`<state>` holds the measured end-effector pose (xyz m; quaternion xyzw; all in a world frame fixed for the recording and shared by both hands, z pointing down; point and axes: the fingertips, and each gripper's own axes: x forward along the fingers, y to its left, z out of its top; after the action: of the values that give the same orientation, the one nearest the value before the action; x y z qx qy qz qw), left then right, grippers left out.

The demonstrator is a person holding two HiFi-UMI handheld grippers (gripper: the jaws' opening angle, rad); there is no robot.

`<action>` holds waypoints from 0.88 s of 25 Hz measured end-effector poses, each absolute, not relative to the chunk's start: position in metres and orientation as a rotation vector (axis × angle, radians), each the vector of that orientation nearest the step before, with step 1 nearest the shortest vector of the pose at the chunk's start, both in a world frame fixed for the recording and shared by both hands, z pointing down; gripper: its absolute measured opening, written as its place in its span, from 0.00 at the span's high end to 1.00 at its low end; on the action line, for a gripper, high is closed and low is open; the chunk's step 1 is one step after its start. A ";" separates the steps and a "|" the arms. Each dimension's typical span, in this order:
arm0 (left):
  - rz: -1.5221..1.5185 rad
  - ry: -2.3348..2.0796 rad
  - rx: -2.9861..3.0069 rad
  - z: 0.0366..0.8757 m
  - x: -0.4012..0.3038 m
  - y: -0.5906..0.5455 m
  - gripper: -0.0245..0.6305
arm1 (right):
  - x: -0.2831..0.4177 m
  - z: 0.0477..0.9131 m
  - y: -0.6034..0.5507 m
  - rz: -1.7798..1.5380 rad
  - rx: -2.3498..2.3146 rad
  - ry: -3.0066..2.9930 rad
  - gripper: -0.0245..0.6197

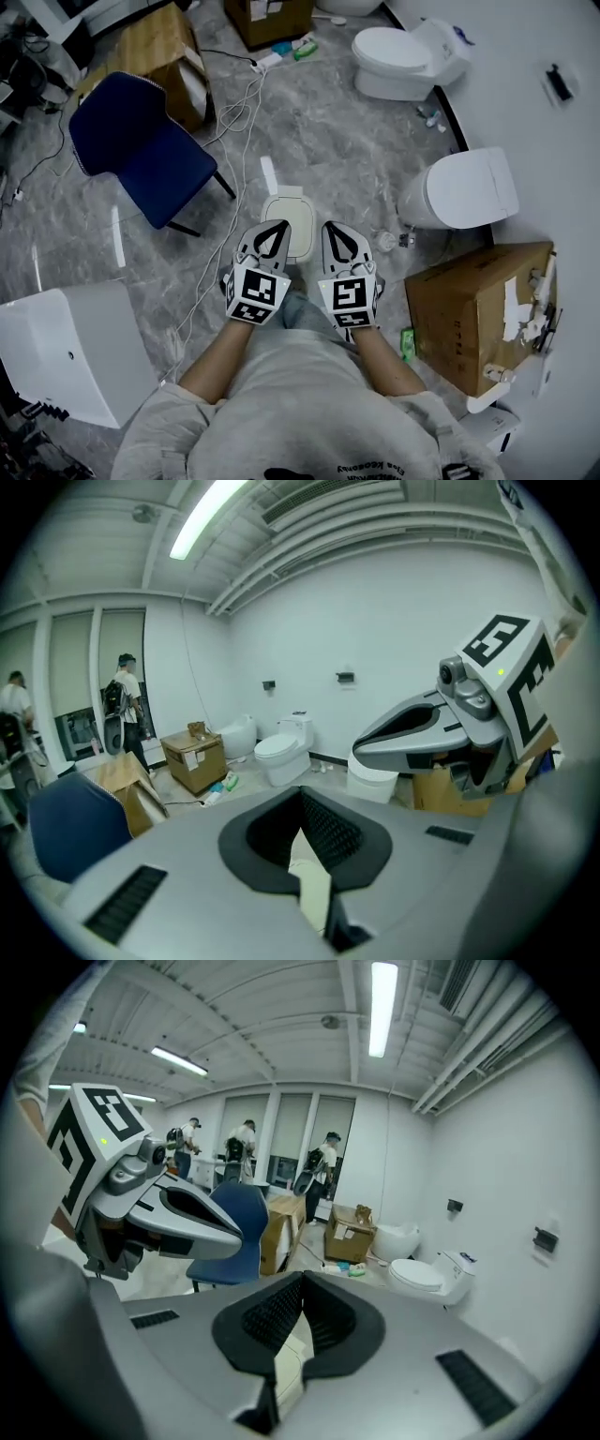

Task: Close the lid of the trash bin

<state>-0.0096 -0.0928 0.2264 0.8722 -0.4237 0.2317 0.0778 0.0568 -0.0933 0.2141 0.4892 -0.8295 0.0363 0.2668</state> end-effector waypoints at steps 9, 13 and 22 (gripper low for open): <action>0.403 -1.477 2.634 0.129 -0.014 -0.055 0.93 | 0.062 0.119 -0.057 0.137 1.512 -2.437 0.91; 0.339 -1.550 2.650 0.103 -0.017 -0.037 0.93 | 0.055 0.092 -0.033 0.065 1.518 -2.481 0.91; 0.268 -1.567 2.643 0.099 -0.013 -0.010 0.93 | 0.065 0.088 -0.004 0.024 1.552 -2.486 0.91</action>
<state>-0.0128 -0.0103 0.0989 0.8565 -0.5079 0.0869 0.0284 0.0649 -0.0042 0.0884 0.5267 -0.8435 0.0082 0.1053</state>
